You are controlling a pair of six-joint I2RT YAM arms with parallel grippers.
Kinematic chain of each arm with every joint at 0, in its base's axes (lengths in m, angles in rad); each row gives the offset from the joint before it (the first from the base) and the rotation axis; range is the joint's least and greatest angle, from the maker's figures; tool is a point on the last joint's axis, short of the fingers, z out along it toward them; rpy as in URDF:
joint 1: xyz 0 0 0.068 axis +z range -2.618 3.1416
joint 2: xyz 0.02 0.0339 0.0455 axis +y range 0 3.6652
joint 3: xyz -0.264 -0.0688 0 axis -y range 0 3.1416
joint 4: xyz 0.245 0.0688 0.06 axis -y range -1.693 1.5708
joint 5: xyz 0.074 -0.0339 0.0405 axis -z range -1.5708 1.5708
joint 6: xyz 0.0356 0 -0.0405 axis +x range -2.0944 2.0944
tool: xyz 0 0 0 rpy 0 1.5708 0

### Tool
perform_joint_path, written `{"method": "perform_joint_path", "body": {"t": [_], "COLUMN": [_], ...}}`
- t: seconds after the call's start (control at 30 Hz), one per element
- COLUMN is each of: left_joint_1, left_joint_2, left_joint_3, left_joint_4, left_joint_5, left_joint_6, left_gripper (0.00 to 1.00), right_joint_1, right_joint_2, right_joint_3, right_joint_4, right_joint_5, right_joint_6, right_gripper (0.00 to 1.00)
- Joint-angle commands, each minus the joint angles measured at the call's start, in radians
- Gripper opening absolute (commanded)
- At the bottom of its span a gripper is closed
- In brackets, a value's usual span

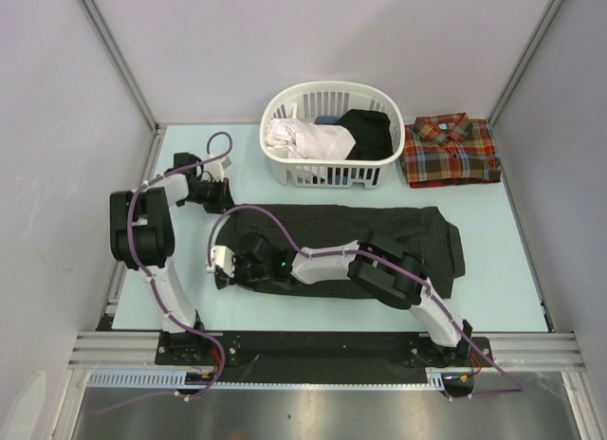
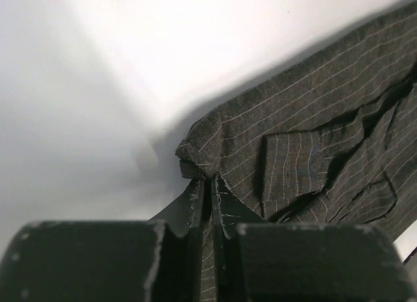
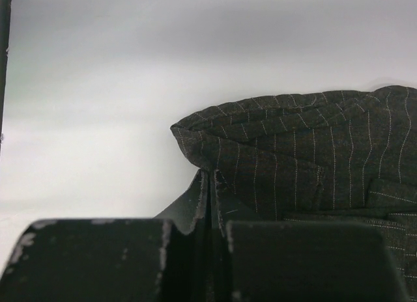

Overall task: Fold and stack the long sleeve shirts
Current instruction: Fold the shirt

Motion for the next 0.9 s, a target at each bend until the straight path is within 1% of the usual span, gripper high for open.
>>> {"method": "perform_joint_path", "body": {"t": [0.0,0.07,0.23,0.37,0.43,0.47,0.53,0.67,0.73,0.87], "left_joint_1": [-0.006,-0.011,-0.038,-0.087,-0.092,-0.141,-0.167,-0.27,-0.308,-0.42], "left_joint_2": [-0.056,-0.085,-0.145,-0.182,-0.191,-0.191,-0.194,-0.187,-0.181,-0.145], "left_joint_3": [-0.011,-0.013,-0.01,-0.002,0.009,0.015,0.027,0.059,0.079,0.125], "left_joint_4": [-0.011,-0.012,-0.04,-0.066,-0.086,-0.09,-0.097,-0.092,-0.069,-0.029], "left_joint_5": [0.082,0.113,0.156,0.179,0.195,0.199,0.213,0.224,0.228,0.204], "left_joint_6": [-0.002,-0.014,-0.027,-0.036,-0.039,-0.045,-0.057,-0.117,-0.161,-0.237], "left_gripper": [0.03,0.0,0.0,0.0,0.0,0.0,0.0,0.0,0.0,0.0], "right_joint_1": [-0.013,-0.014,-0.025,-0.033,-0.034,-0.04,-0.049,-0.079,-0.098,-0.132], "right_joint_2": [-0.043,-0.057,-0.111,-0.189,-0.245,-0.264,-0.33,-0.457,-0.511,-0.678], "right_joint_3": [-0.001,-0.01,-0.023,-0.078,-0.135,-0.153,-0.222,-0.334,-0.409,-0.535], "right_joint_4": [0.072,0.082,0.085,0.08,0.083,0.082,0.079,0.034,0.017,-0.042], "right_joint_5": [0.021,0.024,0.03,0.042,0.062,0.064,0.07,0.073,0.068,0.07], "right_joint_6": [0.017,0.02,0.04,0.052,0.049,0.048,0.046,0.04,0.034,0.017], "right_gripper": [0.0,0.0,0.0,0.0,0.0,0.0,0.0,0.0,0.0,0.0]}}
